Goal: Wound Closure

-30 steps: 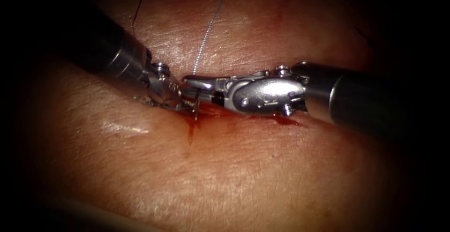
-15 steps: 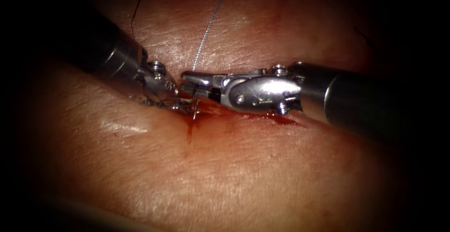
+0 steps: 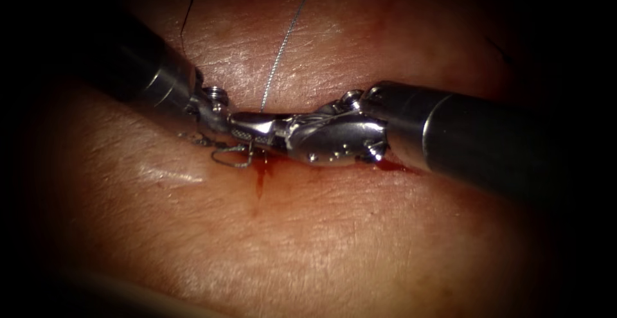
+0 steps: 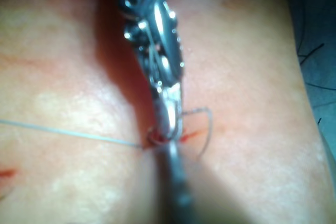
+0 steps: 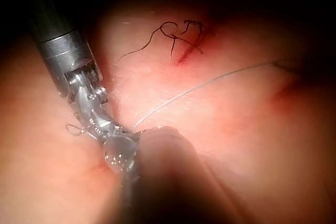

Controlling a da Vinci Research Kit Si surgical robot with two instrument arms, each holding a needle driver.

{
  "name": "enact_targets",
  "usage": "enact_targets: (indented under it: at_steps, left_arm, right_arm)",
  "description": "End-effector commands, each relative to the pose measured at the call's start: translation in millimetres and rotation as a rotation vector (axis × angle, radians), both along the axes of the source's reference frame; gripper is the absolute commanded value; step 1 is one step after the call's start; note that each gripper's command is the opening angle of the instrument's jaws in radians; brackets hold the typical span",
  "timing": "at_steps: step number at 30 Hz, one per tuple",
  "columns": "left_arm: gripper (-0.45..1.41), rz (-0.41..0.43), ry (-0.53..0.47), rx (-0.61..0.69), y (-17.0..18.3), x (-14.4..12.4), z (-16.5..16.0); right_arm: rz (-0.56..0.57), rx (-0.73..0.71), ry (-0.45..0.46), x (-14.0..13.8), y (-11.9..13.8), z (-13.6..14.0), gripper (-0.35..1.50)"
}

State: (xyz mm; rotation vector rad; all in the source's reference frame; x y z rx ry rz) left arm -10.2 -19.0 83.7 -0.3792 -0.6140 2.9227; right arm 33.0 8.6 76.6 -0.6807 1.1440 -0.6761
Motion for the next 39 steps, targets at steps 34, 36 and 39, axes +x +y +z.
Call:
enact_targets:
  at_steps: [34,36,39]
  left_arm:
    - [0.34,-0.017,-0.006,0.031,-1.4,0.0,1.7]
    - [0.34,-0.020,-0.004,0.033,-1.3,0.1,1.7]
    - [0.32,-0.028,-0.001,0.034,-0.9,0.2,2.1]
  right_arm:
    - [-0.076,-0.453,0.007,1.8,-7.1,-7.0,-0.35]
    - [-0.080,-0.457,0.008,1.6,-7.8,-7.1,-0.35]
    - [-0.111,-0.476,-0.004,2.1,-10.1,-8.8,-0.35]
